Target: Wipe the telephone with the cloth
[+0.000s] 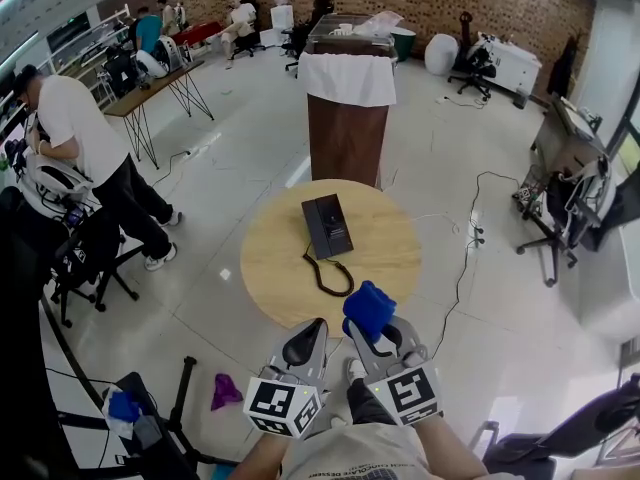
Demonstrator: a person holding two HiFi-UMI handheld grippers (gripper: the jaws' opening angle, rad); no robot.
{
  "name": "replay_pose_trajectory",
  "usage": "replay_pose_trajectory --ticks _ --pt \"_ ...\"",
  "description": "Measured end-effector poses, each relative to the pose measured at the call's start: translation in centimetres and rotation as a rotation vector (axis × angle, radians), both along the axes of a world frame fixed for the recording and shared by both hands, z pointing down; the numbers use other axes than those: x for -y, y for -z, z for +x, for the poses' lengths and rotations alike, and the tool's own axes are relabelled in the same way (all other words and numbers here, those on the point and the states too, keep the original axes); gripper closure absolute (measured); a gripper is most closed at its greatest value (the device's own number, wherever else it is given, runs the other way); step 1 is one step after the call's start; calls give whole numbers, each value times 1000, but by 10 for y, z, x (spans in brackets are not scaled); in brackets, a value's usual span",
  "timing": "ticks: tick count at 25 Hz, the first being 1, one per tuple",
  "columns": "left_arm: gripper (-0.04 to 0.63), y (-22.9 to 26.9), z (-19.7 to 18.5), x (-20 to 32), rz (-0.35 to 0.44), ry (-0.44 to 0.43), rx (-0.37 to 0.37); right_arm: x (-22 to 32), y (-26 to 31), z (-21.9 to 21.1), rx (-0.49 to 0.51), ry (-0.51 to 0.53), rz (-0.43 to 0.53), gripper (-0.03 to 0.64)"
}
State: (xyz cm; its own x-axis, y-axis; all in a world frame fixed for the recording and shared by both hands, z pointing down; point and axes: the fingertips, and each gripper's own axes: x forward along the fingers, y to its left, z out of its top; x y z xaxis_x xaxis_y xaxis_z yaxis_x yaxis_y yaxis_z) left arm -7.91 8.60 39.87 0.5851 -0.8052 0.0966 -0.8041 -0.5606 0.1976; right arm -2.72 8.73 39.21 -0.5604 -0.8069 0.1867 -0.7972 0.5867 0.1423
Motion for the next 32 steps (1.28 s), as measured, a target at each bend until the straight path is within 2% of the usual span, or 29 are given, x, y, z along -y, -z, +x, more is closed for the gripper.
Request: replay_pose_trajectory --ticks 16,32 --pt "595 -12 10 111 -40 36 7 105 -12 8 30 53 -9 557" --pt "595 -41 25 194 -105 64 -17 176 -25 17 34 130 -36 557"
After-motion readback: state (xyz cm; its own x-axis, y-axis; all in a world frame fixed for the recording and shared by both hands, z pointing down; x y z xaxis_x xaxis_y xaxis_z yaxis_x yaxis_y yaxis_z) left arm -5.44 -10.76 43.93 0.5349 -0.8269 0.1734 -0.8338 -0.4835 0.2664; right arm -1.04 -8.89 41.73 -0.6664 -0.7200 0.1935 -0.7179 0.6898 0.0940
